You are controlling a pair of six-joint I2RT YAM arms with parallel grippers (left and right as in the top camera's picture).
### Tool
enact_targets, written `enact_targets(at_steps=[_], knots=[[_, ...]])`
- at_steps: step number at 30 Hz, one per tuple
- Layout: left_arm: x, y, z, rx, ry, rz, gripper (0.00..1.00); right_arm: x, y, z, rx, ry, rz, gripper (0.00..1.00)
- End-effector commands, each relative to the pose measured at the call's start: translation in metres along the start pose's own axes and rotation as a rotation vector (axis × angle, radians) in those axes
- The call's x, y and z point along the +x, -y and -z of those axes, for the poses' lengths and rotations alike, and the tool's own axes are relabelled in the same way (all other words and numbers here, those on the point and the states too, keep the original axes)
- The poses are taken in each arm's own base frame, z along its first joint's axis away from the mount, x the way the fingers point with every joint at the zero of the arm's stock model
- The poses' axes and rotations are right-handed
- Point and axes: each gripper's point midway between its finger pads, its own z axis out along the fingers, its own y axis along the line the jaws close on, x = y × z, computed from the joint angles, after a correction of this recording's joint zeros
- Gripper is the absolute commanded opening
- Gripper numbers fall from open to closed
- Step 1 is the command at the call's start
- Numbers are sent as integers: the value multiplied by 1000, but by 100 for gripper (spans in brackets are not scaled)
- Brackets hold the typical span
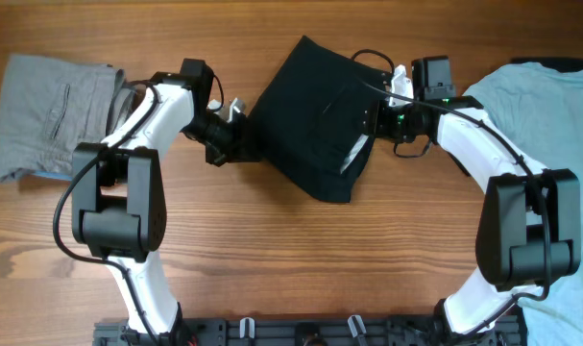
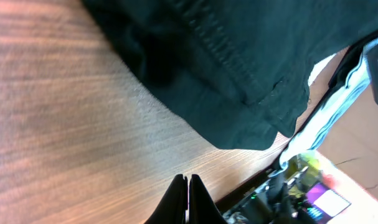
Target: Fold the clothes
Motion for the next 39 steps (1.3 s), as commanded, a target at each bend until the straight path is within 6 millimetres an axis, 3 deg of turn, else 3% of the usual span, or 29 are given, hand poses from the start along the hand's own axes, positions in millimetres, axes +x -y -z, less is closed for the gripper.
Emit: enact_targets(at_steps=[1,2,3,6,8,11,13,14,16,18,19,22,23,25,27,30,34,37,39], knots=[[2,-9,-2,-37,-3,160,4,-18,-25,7,-108,64,68,50],[1,-10,-2,-44,3,170,4,-27,-26,8,-104,99,77,53],[-3,-12,-2,-58,18,181,4,-42,-12,7,-25,166,43,54],[-9,-22,-1,-109,57,213,4,-50,21,-4,118,209,-22,56],[-11,-25,-1,-126,68,212,4,-26,25,-27,80,104,-77,57],[-12,-28,0,-145,76,212,4,19,2,-53,-20,-80,-117,56],[-14,-35,1,-185,91,212,6,51,-9,-61,33,-178,-193,56],[-14,-41,2,-220,101,214,14,70,-8,-61,92,-235,-293,57],[-12,-50,5,-272,103,224,32,87,3,-52,202,-276,-373,60],[-6,-60,6,-322,91,233,52,83,6,-35,240,-266,-332,62],[-4,-62,5,-326,85,238,66,75,-1,-21,219,-246,-263,63],[-7,-65,-7,-286,94,223,94,42,-21,14,191,-105,-56,67],[-10,-55,-16,-206,90,166,100,29,-29,20,168,-52,23,58],[-15,-40,-26,-83,91,88,100,3,-43,23,127,50,136,33],[-19,-36,-29,-46,104,57,100,-13,-46,17,106,111,163,18],[-26,-32,-29,-32,132,17,100,-23,-34,-13,95,129,116,14],[-35,-27,-30,-18,168,-20,94,-6,-16,-63,39,44,30,15],[-14,-38,-44,-38,105,125,93,16,3,-85,63,-36,-87,15],[-1,-50,-66,-37,97,178,95,25,8,-90,69,-68,-117,15]])
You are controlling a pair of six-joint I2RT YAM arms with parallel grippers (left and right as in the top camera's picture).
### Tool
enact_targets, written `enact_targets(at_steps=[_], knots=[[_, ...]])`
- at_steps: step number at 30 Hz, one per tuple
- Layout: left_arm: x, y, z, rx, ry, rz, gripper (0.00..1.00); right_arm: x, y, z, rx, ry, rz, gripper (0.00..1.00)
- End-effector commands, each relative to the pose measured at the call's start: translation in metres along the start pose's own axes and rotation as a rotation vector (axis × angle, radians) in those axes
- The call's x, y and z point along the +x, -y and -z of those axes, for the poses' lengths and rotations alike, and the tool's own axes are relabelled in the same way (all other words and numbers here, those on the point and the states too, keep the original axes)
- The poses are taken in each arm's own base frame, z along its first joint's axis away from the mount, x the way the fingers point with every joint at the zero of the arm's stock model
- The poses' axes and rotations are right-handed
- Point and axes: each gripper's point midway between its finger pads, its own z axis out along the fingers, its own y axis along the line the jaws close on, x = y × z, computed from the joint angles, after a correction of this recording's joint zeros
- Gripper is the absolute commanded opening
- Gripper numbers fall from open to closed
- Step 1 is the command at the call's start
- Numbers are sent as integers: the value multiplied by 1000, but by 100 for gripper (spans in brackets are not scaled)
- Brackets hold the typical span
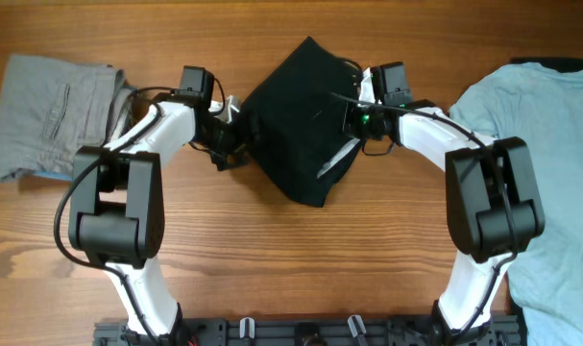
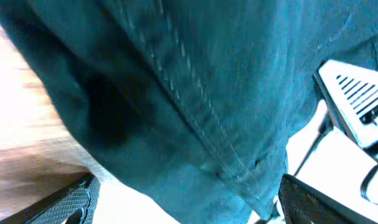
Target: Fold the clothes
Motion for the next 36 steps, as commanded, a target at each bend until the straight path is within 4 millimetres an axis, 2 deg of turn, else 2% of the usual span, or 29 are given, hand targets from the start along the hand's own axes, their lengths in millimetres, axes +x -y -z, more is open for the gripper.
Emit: enact_targets(at_steps=[1,3,5,6,8,10,12,13,15,16,17,18,19,20,22,23,25,27,29,32,33,36], knots=[[37,-44,-45,-74,-62,152,97,25,12,-17,13,-91,-84,15],[33,-40,-56,-9,-15,154,100,27,13,-17,16,-97,-87,15],[26,-31,-65,41,40,150,98,29,14,-17,20,-106,-91,15],[20,-24,-70,50,80,137,90,30,12,-17,10,-112,-92,15],[7,-22,-75,13,170,201,73,31,10,-16,-3,-119,-94,15],[0,-21,-77,-12,232,241,49,34,11,-16,0,-131,-98,15],[-7,-25,-76,-43,279,232,32,40,8,-15,-15,-156,-87,15],[-7,-26,-76,-46,282,215,28,42,8,-14,-19,-167,-77,17],[-5,-25,-75,-46,251,56,26,44,11,-7,-13,-184,-27,18],[2,-29,-73,-46,205,-3,10,44,12,5,-16,-193,-17,18],[5,-34,-69,-43,178,-2,4,41,9,17,-35,-194,-10,20],[7,-35,-61,-22,151,-1,4,36,1,35,-79,-185,8,22],[6,-32,-48,9,134,-9,4,29,-8,56,-123,-163,30,22],[-1,-24,-23,55,144,-20,4,16,-18,86,-153,-106,49,22],[-19,8,37,173,197,-64,4,-4,-30,126,-169,3,83,22],[-27,26,65,236,234,-87,4,-9,-36,140,-176,41,99,22],[-52,69,143,359,384,-126,4,-15,-52,167,-195,107,137,22],[-76,101,208,435,543,-169,4,-17,-59,178,-206,129,111,22],[-87,122,245,473,618,-202,4,-11,-61,178,-221,107,105,22],[-91,131,256,505,654,-221,4,-9,-60,178,-219,96,98,22],[-96,136,270,526,695,-242,4,-8,-60,178,-218,94,96,22],[-112,138,345,551,875,-296,4,-7,-60,177,-217,90,95,22]])
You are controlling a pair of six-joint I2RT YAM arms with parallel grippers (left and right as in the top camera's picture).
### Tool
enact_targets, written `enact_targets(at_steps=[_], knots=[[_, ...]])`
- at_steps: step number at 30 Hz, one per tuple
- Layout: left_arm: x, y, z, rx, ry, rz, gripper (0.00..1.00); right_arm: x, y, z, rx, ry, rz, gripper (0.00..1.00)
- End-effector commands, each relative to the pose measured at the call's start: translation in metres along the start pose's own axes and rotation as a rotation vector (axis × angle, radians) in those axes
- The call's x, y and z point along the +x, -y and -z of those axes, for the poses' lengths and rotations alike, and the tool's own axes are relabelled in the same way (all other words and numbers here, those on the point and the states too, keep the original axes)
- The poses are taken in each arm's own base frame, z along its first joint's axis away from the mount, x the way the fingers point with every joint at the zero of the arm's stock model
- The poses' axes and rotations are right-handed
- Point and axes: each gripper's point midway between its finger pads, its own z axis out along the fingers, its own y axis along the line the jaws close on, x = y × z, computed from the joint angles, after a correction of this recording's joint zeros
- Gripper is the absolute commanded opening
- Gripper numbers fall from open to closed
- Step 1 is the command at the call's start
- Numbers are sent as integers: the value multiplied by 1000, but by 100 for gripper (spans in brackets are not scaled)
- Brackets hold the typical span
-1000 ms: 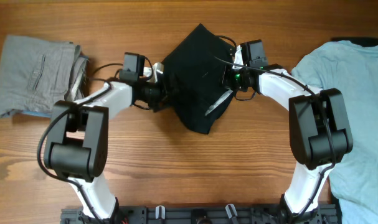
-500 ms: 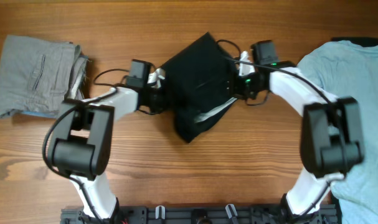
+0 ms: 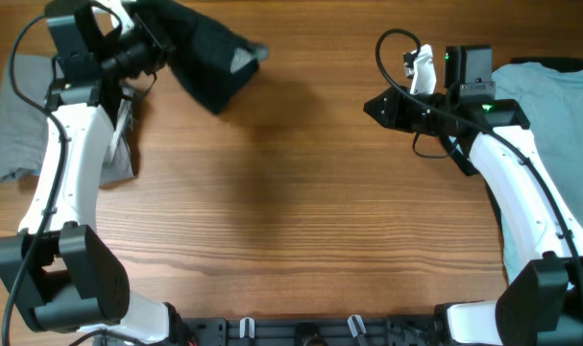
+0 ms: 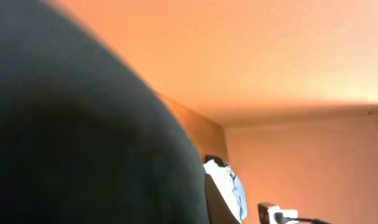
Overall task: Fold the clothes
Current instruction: 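Carry the folded shorts leftward with the left gripper onto the grey trousers, then lower the shorts onto the grey trousers pile and press with the left gripper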
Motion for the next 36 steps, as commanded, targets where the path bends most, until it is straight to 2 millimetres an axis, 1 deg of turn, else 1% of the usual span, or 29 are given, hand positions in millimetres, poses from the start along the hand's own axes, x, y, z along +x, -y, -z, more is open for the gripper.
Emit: enact_targets(at_steps=[1,3,4,6,7,9,10,13,14,15,16,17,18,19,21,23,24,25,30,31,32,34,35,36], knots=[[-75,43,49,63,192,-95,4,1,-8,3,-27,-1,8,22],[-109,53,70,57,325,-128,4,0,-8,3,-27,0,11,22],[-124,52,80,43,396,-130,4,0,-8,3,-27,0,11,22],[-145,39,91,-9,498,-125,4,0,-8,3,-27,0,14,22],[-153,30,92,-30,533,-120,4,0,-8,3,-27,0,24,22],[-165,17,89,-40,575,-124,4,0,-8,3,-27,0,51,22],[-171,3,85,-56,595,-119,4,0,-8,3,-27,1,64,22],[-180,-36,86,-114,609,-71,4,2,-7,3,-25,-5,60,22],[-180,-57,87,-153,600,-40,4,2,-7,3,-25,-6,66,22],[-180,-74,90,-190,590,-33,4,2,-7,3,-25,-5,82,22],[-178,-92,95,-240,575,-17,4,2,-7,3,-25,-4,86,22],[-175,-107,103,-288,560,-22,4,2,-7,3,-25,-5,85,22],[-172,-118,109,-320,546,-7,4,2,-7,3,-25,-4,86,22],[-168,-125,115,-324,518,16,4,2,-7,3,-25,-4,87,22],[-155,-132,120,-298,448,69,4,2,-7,3,-25,-4,87,22],[-146,-134,128,-286,408,116,4,2,-7,3,-25,-4,86,22],[-143,-135,138,-298,403,138,4,3,-7,3,-25,-7,84,22],[-142,-133,143,-309,403,132,4,3,-7,3,-24,-8,83,22],[-135,-123,183,-364,428,140,4,4,-7,3,-23,-12,79,22],[-130,-120,194,-390,422,126,4,4,-7,3,-23,-14,78,22],[-126,-121,201,-415,417,116,4,4,-7,3,-23,-14,77,22],[-110,-136,220,-547,414,160,4,4,-7,3,-23,-13,76,22],[-99,-145,227,-605,395,190,4,4,-7,3,-23,-13,76,22],[-83,-157,232,-670,354,233,6,4,-7,3,-23,-13,75,23]])
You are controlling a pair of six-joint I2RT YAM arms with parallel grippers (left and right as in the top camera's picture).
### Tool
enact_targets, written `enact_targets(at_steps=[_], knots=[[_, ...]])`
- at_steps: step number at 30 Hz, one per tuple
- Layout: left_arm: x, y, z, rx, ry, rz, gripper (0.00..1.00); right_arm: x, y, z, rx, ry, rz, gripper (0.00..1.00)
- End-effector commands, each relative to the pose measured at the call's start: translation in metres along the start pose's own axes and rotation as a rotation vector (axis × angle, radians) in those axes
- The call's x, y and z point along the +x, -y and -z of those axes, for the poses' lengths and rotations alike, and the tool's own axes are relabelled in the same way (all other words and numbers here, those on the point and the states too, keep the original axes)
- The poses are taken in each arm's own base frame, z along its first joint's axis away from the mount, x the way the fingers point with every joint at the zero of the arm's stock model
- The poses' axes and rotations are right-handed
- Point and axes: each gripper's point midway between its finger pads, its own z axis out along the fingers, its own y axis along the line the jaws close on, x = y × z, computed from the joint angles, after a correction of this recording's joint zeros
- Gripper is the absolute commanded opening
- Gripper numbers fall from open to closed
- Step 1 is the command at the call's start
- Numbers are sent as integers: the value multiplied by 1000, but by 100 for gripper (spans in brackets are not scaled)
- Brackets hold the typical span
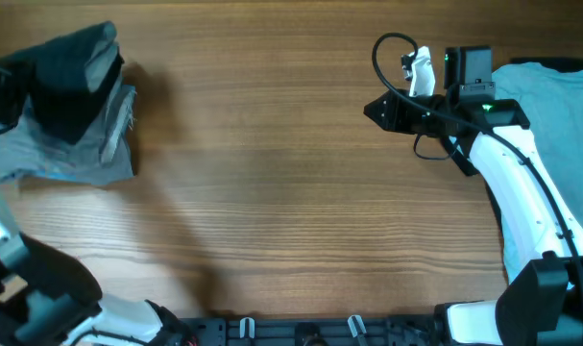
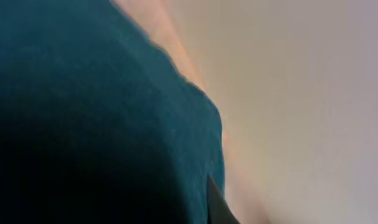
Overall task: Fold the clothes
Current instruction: 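Lower the shorts onto the grey trousers pile and press with the left gripper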
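A folded black garment (image 1: 65, 72) hangs over the grey folded garment (image 1: 51, 154) at the far left of the table. In the left wrist view the dark cloth (image 2: 83, 112) fills most of the picture, pressed against one dark fingertip (image 2: 217, 202). My left gripper is shut on it and is hidden by the cloth in the overhead view. My right gripper (image 1: 371, 109) hovers shut and holding nothing over bare wood at the upper right. A light blue shirt (image 1: 560, 106) lies spread at the right edge.
The wooden table (image 1: 272, 192) runs between the two piles. The right arm (image 1: 512, 173) reaches up along the right side, a cable looping above its wrist. A black rail (image 1: 301, 332) runs along the front edge.
The black garment has gone from the table's upper left to over the grey garment at the far left. My left arm has swung almost out of the overhead view. The right arm is unmoved.
First the black garment lay mid-table with a gripper at each side, the left one shut beside it. Then both grippers were against its edges, the left open on it. Then the left held it up at the upper left, the right drawn back. Now it is over the grey garment.
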Motion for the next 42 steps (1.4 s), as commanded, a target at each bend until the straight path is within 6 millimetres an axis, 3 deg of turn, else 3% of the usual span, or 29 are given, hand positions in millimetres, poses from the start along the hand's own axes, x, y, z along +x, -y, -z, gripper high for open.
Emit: enact_targets(at_steps=[1,2,4,5,6,8,13,14,16,18,20,21,22,25,26,29,30,31,34,35,38,39,40,42], knots=[[3,-31,23,-189,22,-75,8,-1,-8,3,-26,4,30,22],[6,-43,25,-253,18,-56,10,-1,-7,3,-22,5,30,22],[8,-70,33,-399,35,-38,25,-1,-7,3,-20,6,29,23],[7,-83,37,-463,50,-34,48,-1,-7,3,-20,6,20,22],[7,-89,38,-497,57,-32,61,-1,-7,3,-19,6,12,23],[7,-96,40,-529,59,-38,100,-1,-7,3,-20,7,6,23],[21,-89,44,-492,-13,-100,100,0,-7,3,-20,4,3,23],[29,-80,48,-455,-49,-134,95,0,-7,3,-20,4,3,23],[51,-68,67,-432,-105,-154,78,-1,-7,3,-20,4,3,26],[55,-56,84,-422,-79,-169,69,-1,-7,3,-20,4,3,27],[47,-36,99,-383,2,-218,22,-1,-7,3,-20,8,5,27],[43,-31,100,-375,30,-238,7,-2,-7,3,-21,11,8,27],[39,-28,97,-366,39,-264,4,-3,-7,3,-21,14,10,27],[42,-50,71,-403,-39,-240,4,-3,-7,3,-22,14,10,31],[49,-77,51,-455,-110,-199,4,-3,-7,3,-22,12,8,31],[68,-131,18,-561,-242,-121,4,-1,-7,3,-21,7,4,32],[75,-154,7,-615,-290,-98,8,-1,-7,3,-21,7,2,32],[76,-173,-6,-650,-313,-88,21,-1,-7,3,-20,7,-1,32],[68,-195,-33,-652,-300,-93,32,-2,-3,3,3,13,3,36],[62,-193,-39,-633,-279,-103,32,-3,1,3,25,17,8,44],[45,-177,-39,-599,-216,-136,36,-5,6,3,56,28,38,44],[36,-163,-34,-572,-189,-150,37,-7,6,3,55,34,71,43],[29,-140,-25,-524,-166,-163,37,-12,6,4,61,52,110,43],[19,-69,5,-346,-118,-258,38,-28,7,18,134,120,145,44]])
